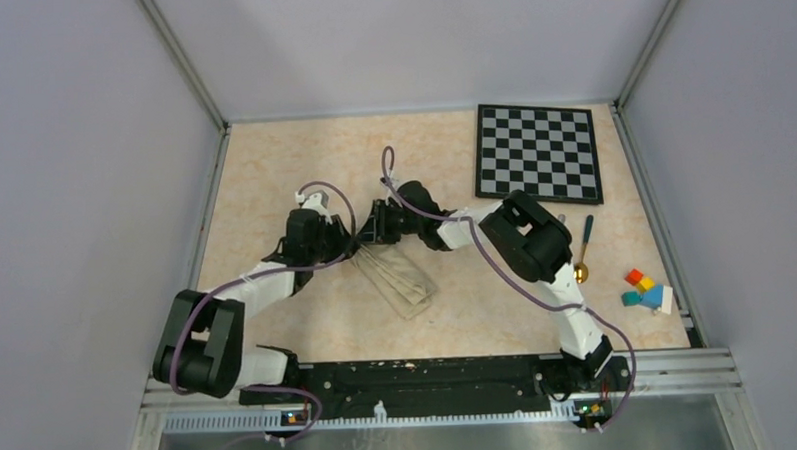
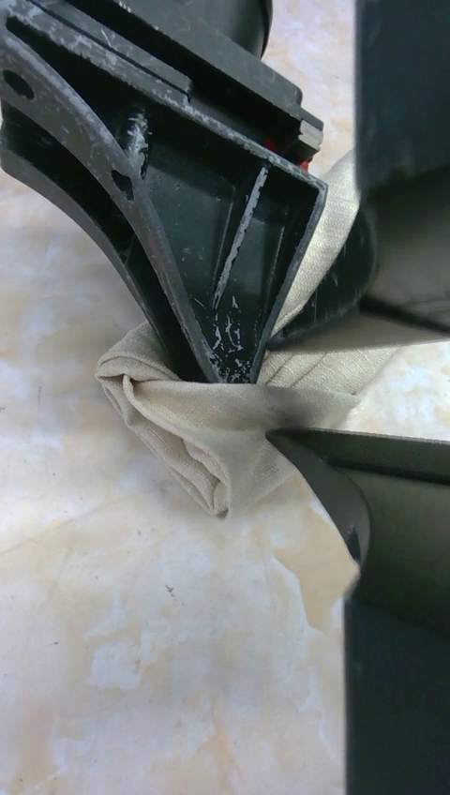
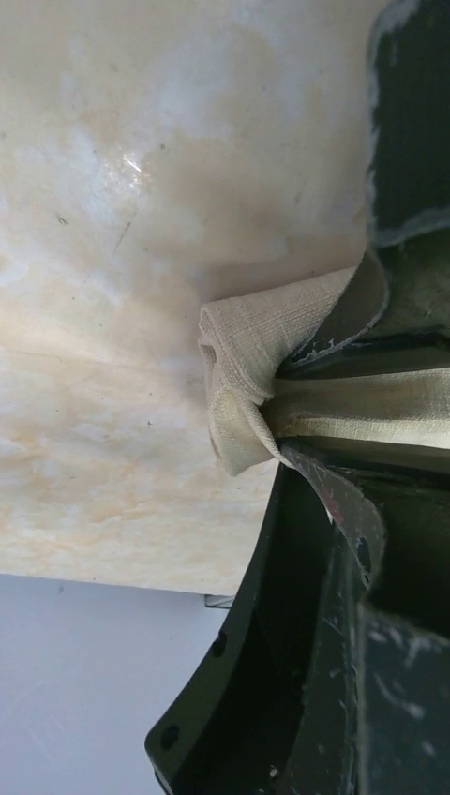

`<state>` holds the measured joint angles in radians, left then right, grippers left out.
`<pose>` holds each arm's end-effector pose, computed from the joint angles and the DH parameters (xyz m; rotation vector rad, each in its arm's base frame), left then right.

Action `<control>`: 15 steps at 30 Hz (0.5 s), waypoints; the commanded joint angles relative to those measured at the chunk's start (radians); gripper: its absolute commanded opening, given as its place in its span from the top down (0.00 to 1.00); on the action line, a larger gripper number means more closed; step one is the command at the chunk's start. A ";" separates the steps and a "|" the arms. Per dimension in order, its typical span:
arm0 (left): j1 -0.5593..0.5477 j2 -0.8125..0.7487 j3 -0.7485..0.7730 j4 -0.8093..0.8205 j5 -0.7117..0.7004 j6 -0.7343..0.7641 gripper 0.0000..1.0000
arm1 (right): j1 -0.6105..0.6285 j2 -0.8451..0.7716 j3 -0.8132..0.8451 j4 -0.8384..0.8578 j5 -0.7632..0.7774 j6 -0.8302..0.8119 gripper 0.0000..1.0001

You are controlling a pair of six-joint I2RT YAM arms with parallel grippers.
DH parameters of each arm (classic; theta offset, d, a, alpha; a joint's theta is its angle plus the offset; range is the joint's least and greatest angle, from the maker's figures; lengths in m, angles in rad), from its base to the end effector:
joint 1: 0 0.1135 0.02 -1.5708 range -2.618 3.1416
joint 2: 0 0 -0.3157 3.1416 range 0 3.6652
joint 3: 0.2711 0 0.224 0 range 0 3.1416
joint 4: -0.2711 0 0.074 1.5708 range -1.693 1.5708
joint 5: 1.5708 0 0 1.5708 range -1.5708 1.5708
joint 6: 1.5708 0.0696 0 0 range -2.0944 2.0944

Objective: Fold the napkin into a case and place the utensils inside
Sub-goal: Stuff the top corner of the smaller-rectangle-folded napkin into the folded napkin.

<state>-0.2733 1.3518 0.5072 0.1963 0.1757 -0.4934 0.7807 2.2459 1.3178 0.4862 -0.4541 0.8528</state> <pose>0.2405 -0.0801 0.2141 -0.1509 2.2731 -0.6090 0.3466 0.3863 0.1647 -0.2510 2.2895 1.4122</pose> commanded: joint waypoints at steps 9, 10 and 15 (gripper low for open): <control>0.067 -0.212 -0.048 -0.236 -0.095 -0.236 0.54 | -0.009 -0.050 -0.064 0.062 -0.073 0.011 0.94; 0.067 -0.185 -0.055 -0.218 -0.077 -0.239 0.62 | -0.009 -0.047 -0.068 0.073 -0.076 0.020 0.95; 0.060 0.008 -0.023 -0.116 0.046 -0.228 0.81 | 0.006 -0.067 -0.064 0.043 -0.064 -0.001 0.98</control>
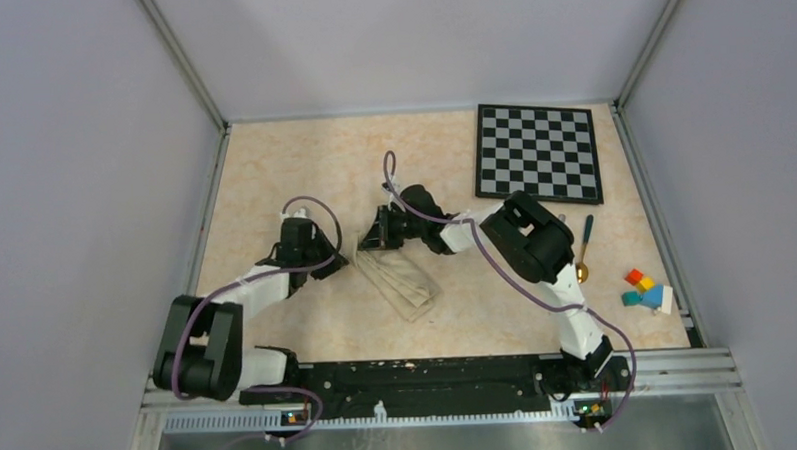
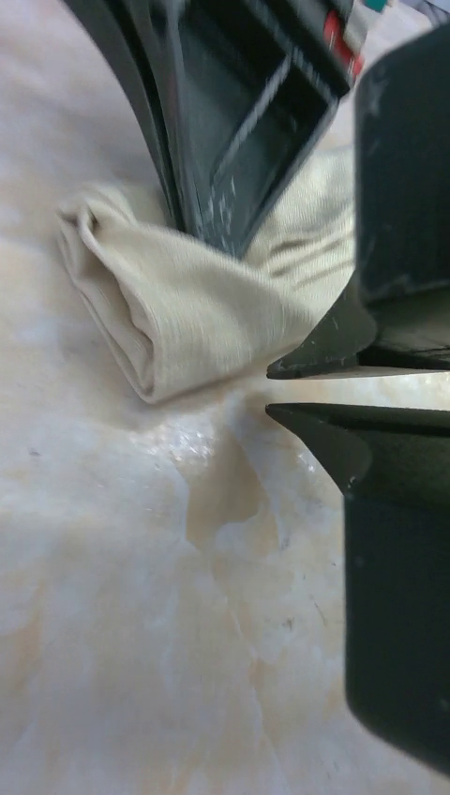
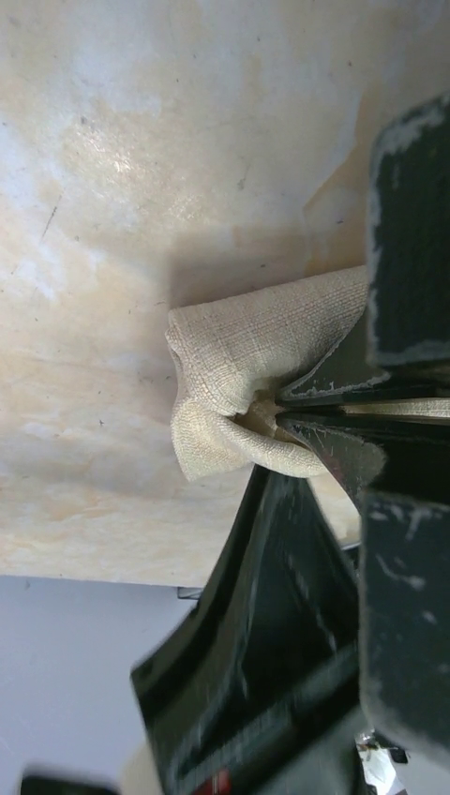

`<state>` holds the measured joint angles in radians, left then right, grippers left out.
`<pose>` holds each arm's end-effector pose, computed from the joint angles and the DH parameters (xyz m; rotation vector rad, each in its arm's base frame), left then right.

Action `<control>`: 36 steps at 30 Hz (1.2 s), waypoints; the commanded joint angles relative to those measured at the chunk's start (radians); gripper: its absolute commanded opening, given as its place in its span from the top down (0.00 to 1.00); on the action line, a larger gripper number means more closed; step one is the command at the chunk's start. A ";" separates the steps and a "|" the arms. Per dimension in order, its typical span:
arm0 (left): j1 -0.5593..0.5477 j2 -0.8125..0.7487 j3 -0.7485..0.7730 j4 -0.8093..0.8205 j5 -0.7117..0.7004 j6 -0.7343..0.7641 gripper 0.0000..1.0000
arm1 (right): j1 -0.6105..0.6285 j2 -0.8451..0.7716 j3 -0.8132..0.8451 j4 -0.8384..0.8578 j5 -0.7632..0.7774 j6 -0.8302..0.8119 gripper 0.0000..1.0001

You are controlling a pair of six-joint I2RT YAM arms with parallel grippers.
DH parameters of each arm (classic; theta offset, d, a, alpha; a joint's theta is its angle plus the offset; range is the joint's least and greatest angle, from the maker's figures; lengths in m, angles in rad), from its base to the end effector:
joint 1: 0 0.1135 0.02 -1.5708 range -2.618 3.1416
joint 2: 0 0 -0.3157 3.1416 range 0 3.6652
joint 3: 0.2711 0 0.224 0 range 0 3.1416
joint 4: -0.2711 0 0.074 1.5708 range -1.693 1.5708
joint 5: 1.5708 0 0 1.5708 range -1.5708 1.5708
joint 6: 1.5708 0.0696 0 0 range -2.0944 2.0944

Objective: Fold the napkin into a case and place the utensils inside
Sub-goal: Stuff the top corner of the smaller-rectangle-folded napkin into the folded napkin, then pick up the smaller rectangle-folded napkin from the center of the board.

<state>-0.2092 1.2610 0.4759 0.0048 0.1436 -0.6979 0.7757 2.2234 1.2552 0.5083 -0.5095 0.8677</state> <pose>0.2135 -0.0555 0.2035 -0.5158 2.3696 -0.5998 0.3362 0.3773 0.1607 -0.2667 2.3247 1.4595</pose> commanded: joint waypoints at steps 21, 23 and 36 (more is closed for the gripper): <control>-0.016 0.043 -0.045 0.060 0.113 0.014 0.73 | 0.051 -0.277 -0.020 -0.364 0.065 -0.325 0.55; -0.016 0.024 -0.048 0.047 0.155 0.006 0.67 | 0.052 -0.322 -0.042 -0.406 0.077 -0.405 0.52; -0.062 -0.115 -0.187 0.131 0.386 -0.328 0.46 | 0.272 -0.582 -0.281 -0.478 0.571 -0.974 0.36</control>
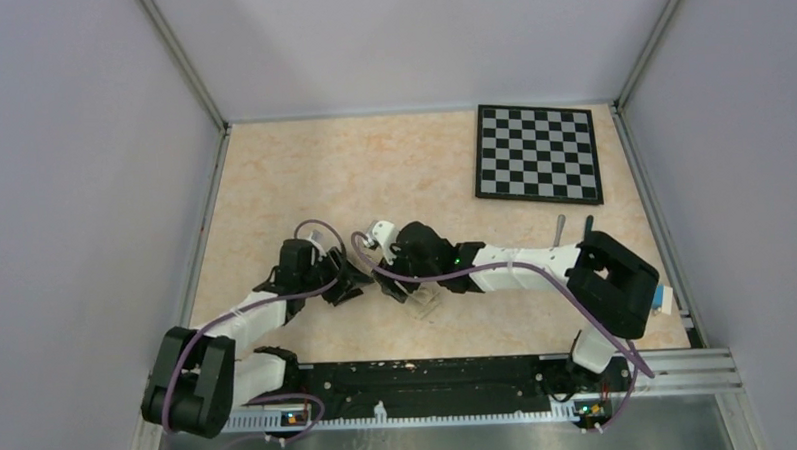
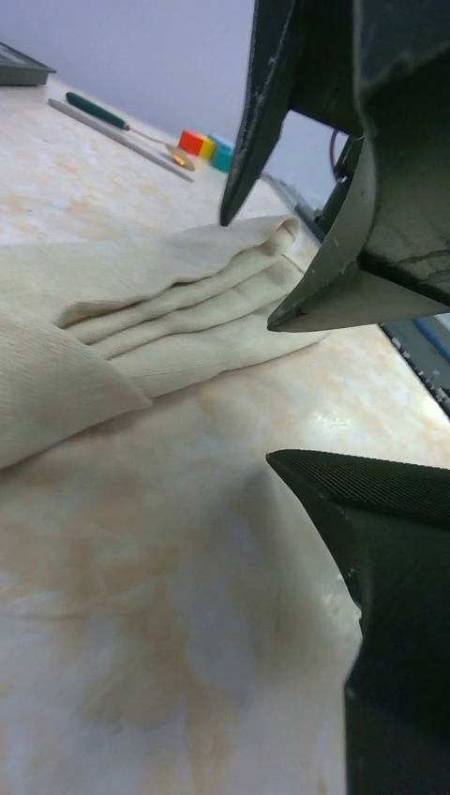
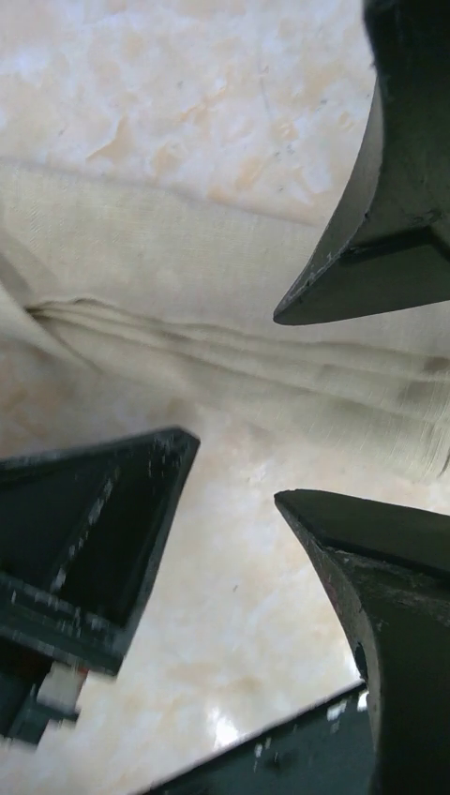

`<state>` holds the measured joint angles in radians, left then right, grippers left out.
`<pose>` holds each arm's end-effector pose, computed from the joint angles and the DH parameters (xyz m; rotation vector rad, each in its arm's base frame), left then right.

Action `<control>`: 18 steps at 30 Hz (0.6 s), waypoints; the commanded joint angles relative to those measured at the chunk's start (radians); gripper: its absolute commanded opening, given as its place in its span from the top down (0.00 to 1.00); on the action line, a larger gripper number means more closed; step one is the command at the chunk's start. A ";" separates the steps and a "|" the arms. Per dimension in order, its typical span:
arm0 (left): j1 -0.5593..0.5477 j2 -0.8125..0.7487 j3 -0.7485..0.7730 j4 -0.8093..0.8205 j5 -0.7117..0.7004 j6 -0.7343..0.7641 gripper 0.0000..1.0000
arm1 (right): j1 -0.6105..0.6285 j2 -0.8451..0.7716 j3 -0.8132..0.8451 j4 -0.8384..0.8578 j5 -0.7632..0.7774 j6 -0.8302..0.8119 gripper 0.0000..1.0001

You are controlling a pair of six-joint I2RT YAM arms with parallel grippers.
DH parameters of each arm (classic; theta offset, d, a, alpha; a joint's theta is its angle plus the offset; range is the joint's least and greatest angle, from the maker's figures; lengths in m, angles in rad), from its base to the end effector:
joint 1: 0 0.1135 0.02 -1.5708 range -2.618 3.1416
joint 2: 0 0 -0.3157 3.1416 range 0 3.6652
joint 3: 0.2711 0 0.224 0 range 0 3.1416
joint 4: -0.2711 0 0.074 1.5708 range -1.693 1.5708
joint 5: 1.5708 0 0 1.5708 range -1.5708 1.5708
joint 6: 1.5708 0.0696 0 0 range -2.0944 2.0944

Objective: Fold the napkin into a case and place the utensils inside
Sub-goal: Pick up the smaller rectangle-folded napkin from the center of the board.

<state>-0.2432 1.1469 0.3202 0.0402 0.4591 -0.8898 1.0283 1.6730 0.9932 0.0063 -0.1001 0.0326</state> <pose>0.1642 -0.0725 0.1866 -0.5683 2.4608 -1.0536 0.1849 0.3202 0.2492 -1.1620 2.0204 0.6681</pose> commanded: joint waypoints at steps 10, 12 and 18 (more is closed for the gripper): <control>-0.085 0.176 -0.050 0.266 0.025 -0.236 0.60 | 0.092 0.045 0.001 0.037 0.280 -0.163 0.49; -0.095 0.188 -0.048 0.272 0.005 -0.238 0.59 | 0.094 0.062 0.002 0.046 0.286 -0.163 0.49; -0.100 0.211 -0.049 0.273 -0.041 -0.239 0.64 | 0.103 0.111 0.005 0.062 0.337 -0.158 0.56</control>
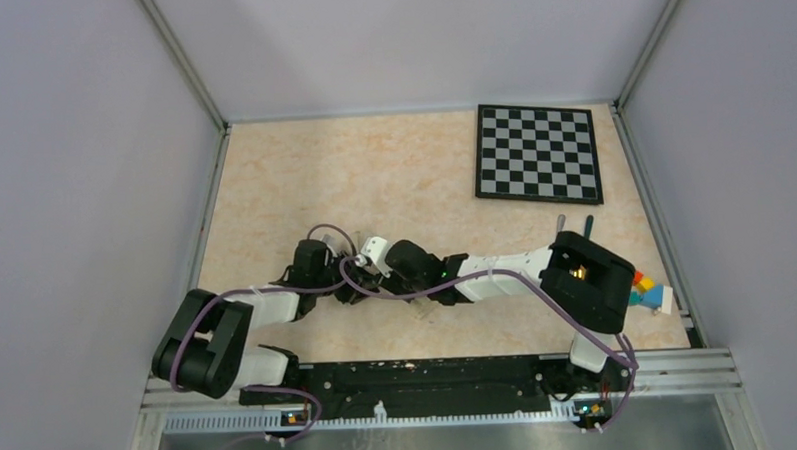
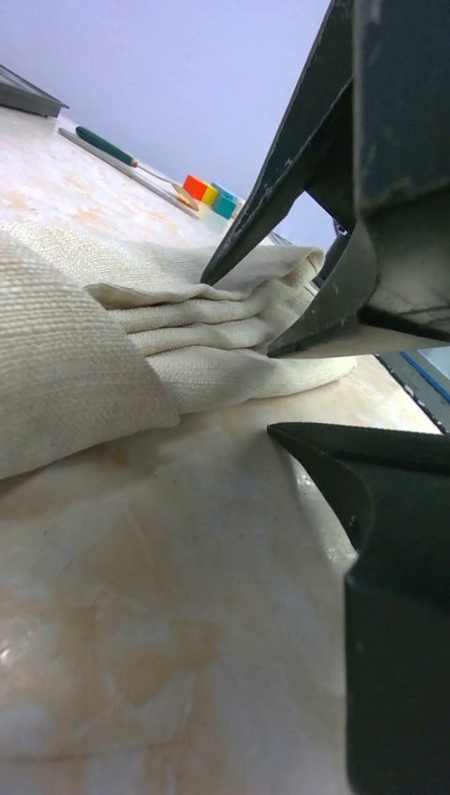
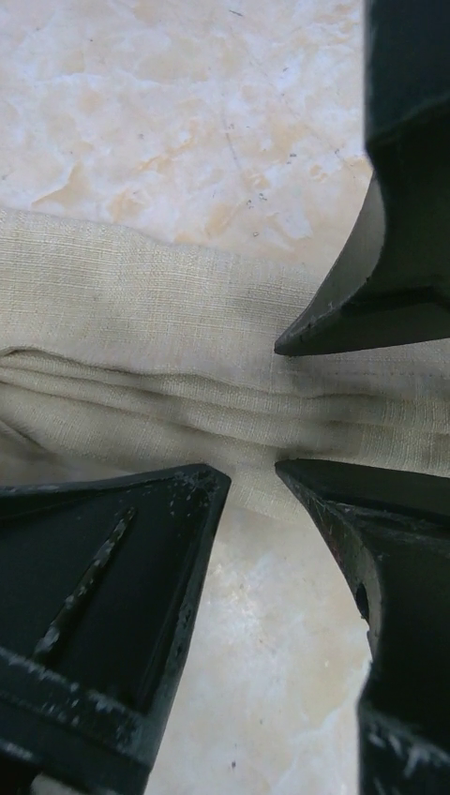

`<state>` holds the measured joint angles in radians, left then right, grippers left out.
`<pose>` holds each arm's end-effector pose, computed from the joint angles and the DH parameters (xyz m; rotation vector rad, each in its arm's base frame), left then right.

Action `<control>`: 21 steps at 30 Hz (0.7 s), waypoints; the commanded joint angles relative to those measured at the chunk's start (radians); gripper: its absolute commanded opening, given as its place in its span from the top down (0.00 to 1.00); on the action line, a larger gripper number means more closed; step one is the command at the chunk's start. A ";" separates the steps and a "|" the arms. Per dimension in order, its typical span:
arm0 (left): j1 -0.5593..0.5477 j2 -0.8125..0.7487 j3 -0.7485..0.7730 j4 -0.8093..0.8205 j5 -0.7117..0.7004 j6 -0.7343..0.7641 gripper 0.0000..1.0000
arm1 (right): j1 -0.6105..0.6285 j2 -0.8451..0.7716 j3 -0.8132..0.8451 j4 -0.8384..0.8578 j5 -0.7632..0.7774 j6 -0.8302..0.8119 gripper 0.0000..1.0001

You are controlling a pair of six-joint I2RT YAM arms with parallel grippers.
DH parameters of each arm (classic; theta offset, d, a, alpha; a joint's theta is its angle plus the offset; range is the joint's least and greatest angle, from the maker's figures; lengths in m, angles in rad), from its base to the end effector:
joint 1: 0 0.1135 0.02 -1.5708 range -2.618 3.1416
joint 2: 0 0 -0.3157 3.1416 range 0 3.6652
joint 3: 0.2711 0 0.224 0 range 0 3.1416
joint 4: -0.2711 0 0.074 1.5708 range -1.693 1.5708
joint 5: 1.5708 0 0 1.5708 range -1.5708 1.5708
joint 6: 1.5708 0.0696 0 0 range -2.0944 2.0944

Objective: Fold the napkin into a case and place the utensils inside
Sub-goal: Pick up the smaller rectangle-folded napkin from the center of the board.

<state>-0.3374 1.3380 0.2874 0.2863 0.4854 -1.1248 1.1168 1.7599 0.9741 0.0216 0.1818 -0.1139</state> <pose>0.1821 -0.0983 0.1694 -0.7396 2.4923 -1.2130 0.1767 0.3334 0.2147 -1.2742 1.9598 0.2924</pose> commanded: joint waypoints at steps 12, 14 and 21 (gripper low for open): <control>-0.036 0.065 -0.048 0.121 -0.119 -0.051 0.88 | 0.035 0.012 0.120 -0.067 0.058 0.090 1.00; -0.046 0.060 -0.059 0.135 -0.130 -0.062 0.91 | 0.035 -0.003 0.140 -0.110 0.034 0.151 1.00; -0.060 0.014 -0.096 0.149 -0.170 -0.091 0.98 | 0.034 0.033 0.123 -0.099 -0.067 0.304 1.00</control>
<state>-0.3866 1.3727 0.2283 0.4435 0.3828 -1.2079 1.1324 1.7943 1.0885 -0.0937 0.1818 0.0753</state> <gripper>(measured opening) 0.039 0.012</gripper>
